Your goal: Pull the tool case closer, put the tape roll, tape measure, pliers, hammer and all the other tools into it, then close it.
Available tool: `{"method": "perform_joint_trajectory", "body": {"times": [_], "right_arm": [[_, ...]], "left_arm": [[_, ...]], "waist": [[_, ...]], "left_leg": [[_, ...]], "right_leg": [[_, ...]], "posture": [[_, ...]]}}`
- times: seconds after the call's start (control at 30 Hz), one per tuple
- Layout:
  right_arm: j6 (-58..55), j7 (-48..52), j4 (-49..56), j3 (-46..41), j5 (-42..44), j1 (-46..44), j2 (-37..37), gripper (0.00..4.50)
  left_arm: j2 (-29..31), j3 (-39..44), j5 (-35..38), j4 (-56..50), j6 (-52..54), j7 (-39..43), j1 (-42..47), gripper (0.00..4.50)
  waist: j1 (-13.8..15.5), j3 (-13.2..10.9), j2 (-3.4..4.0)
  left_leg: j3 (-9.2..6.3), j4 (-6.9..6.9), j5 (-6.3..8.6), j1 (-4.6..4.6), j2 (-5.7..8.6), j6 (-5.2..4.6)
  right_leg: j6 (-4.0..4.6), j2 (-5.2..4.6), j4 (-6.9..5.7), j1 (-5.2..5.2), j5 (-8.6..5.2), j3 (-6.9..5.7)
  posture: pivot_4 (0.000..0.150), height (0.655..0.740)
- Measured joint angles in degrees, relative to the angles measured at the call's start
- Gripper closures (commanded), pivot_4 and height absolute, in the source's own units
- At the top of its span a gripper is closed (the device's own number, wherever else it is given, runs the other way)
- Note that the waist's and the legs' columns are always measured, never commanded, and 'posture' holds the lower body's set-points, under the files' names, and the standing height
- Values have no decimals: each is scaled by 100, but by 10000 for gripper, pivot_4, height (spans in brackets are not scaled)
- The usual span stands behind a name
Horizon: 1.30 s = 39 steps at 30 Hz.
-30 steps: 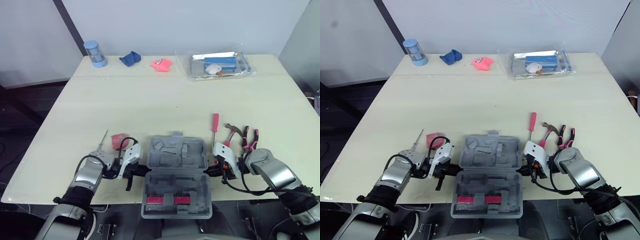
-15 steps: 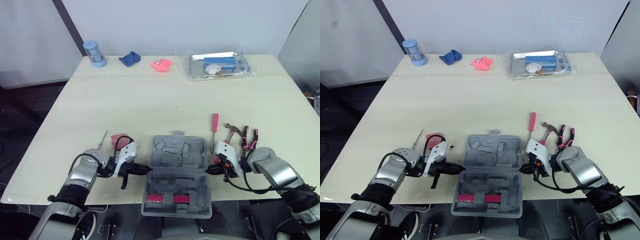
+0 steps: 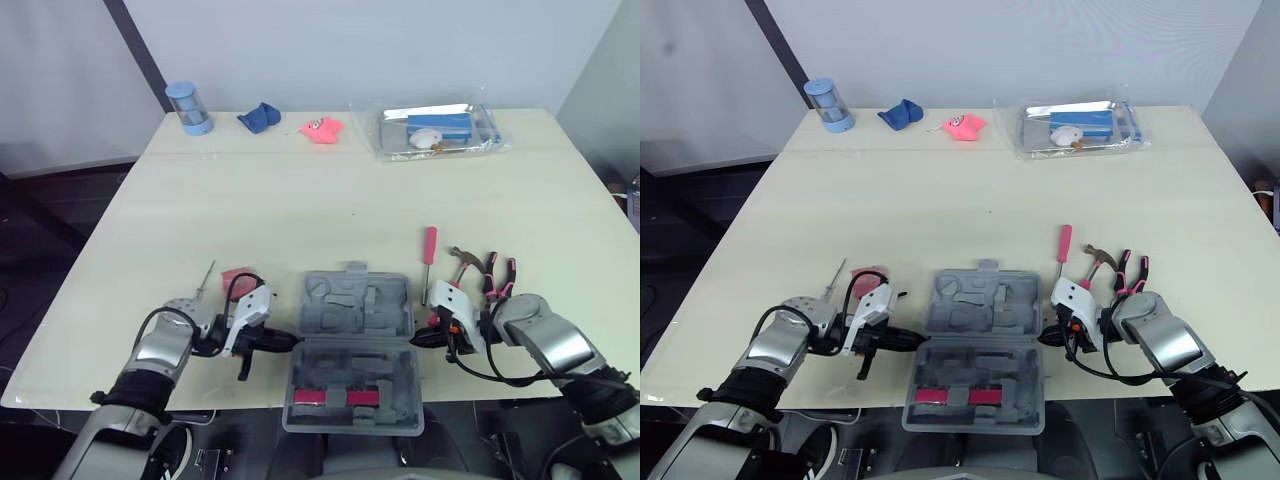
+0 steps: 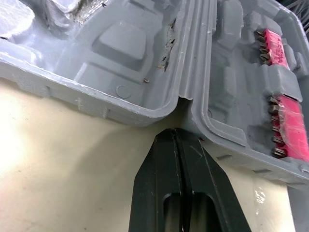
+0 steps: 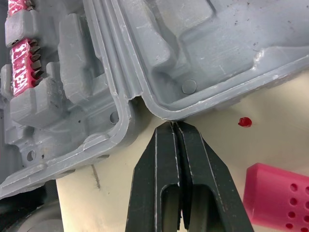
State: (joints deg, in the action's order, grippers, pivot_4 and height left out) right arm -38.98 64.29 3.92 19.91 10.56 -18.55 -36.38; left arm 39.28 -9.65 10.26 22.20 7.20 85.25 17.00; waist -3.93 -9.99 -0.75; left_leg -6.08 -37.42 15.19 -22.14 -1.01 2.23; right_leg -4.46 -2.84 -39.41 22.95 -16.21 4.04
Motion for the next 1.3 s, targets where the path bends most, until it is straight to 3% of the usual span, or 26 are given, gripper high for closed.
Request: {"method": "perform_joint_trajectory", "body": {"times": [1.3], "right_arm": [[121, -122, 2, -170, 96, 104, -68, 44358]], "left_arm": [[-5, 9, 26, 67, -22, -199, 71, 45000]], "waist": [[30, 0, 0]], "left_leg": [[0, 0, 0, -1, 0, 0]], "right_leg": [[0, -1, 2, -3, 0, 0]], "posture": [[1500, 7400]]}}
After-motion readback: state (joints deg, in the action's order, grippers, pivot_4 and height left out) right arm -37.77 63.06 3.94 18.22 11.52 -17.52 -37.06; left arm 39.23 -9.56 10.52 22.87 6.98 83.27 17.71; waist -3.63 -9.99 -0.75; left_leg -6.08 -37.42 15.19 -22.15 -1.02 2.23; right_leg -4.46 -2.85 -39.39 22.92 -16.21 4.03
